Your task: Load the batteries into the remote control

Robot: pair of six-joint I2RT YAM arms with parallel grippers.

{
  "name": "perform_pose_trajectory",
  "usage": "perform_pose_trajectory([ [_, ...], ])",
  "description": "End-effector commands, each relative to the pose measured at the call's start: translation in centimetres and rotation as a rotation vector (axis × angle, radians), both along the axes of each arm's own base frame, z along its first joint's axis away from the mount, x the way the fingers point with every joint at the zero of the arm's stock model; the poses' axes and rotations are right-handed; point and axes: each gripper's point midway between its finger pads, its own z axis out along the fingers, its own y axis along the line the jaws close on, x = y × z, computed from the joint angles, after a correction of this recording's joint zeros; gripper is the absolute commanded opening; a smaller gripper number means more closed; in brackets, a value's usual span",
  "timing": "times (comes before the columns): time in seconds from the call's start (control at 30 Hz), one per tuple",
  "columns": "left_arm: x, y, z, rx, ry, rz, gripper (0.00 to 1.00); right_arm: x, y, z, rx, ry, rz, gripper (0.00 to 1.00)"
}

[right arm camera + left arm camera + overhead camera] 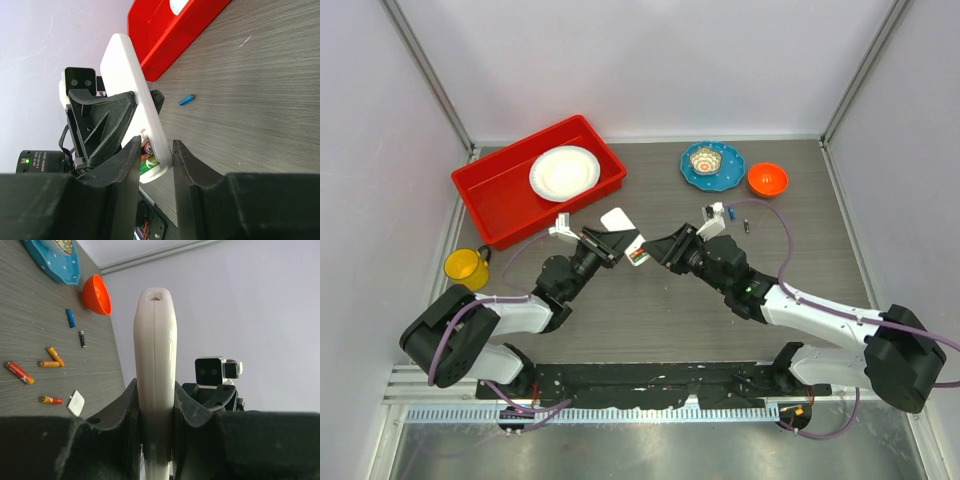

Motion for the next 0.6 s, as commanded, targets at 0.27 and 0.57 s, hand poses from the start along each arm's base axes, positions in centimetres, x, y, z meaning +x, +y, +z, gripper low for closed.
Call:
perform_pose_trajectory([
  [0.27, -2.8, 0.1, 8.9, -0.215, -0.282, -0.060, 0.00, -1.6, 0.2, 1.8, -0.007, -0.038, 0.075, 0.36],
  [0.57, -2.7, 0.1, 8.3, -0.197, -0.280, -0.055, 0.00, -1.9, 0.0, 3.4, 0.067, -0.038, 0.087, 0.50],
])
